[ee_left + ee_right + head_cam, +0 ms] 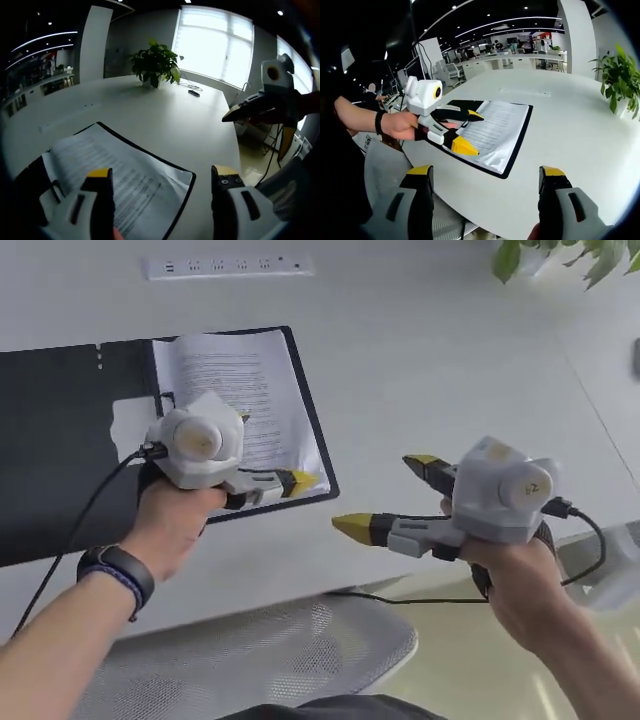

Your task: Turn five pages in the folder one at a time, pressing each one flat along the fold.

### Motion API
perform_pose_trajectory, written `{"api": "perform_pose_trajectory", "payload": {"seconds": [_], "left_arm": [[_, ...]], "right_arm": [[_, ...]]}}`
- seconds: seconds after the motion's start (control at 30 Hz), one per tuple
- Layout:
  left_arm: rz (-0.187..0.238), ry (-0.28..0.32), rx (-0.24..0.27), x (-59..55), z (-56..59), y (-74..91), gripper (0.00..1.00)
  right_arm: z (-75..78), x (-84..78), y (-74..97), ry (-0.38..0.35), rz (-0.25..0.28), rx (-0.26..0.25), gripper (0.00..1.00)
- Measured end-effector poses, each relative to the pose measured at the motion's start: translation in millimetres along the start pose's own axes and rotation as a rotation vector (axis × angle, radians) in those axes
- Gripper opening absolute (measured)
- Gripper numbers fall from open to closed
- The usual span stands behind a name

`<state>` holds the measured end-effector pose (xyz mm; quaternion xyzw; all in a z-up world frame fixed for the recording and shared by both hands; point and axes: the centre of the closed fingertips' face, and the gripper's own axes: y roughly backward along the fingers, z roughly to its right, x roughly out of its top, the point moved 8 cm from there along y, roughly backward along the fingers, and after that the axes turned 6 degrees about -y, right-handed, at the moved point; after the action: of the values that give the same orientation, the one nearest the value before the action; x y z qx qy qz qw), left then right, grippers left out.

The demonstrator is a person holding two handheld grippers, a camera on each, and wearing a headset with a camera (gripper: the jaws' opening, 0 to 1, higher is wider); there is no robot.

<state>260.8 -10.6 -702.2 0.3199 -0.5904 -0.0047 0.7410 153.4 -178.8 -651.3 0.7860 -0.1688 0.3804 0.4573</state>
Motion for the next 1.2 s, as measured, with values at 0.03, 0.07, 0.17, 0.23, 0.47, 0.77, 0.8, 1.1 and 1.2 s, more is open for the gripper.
{"api": "perform_pose_trajectory", "payload": {"seconds": [0.03,0.07,0.17,0.23,0.47,0.77,0.8,1.1,1.2], "left_arm": [[-0.007,0.004,0.001,-2.4,-0.2,-3.0,0.79],[-0.012,0.005,0.001,-4.0,-0.2,-4.8,0.79],[-0.025,0.012,0.004,-9.6,-0.1,-10.8,0.79],[-0.038,0.014,0.006,-14.0,0.3,-15.5,0.78],[-0.060,0.030,0.022,-24.4,2.0,-30.2,0.76],[-0.071,0.041,0.067,-31.2,4.4,-38.5,0.72],[-0.072,0.035,0.075,-31.8,4.2,-38.6,0.71],[-0.067,0.025,0.086,-33.7,2.7,-37.8,0.66],[-0.080,-0.016,0.105,-35.4,3.3,-39.0,0.63]], "right_arm": [[0.4,-0.8,0.0,-0.001,-0.002,0.001,0.86],[1.0,-2.2,-0.1,0.000,-0.008,0.001,0.86],[2.2,-4.3,-0.1,-0.003,-0.016,0.003,0.86],[3.1,-5.5,-0.3,-0.005,-0.020,0.005,0.86],[5.4,-6.9,-0.6,-0.005,-0.030,0.014,0.86],[7.1,-7.7,-4.5,-0.012,-0.028,0.024,0.85],[7.8,-8.5,-5.8,-0.014,-0.029,0.025,0.85],[6.8,-8.9,-9.7,-0.018,-0.028,0.038,0.85],[7.5,-8.6,-10.5,-0.022,-0.024,0.040,0.84]]}}
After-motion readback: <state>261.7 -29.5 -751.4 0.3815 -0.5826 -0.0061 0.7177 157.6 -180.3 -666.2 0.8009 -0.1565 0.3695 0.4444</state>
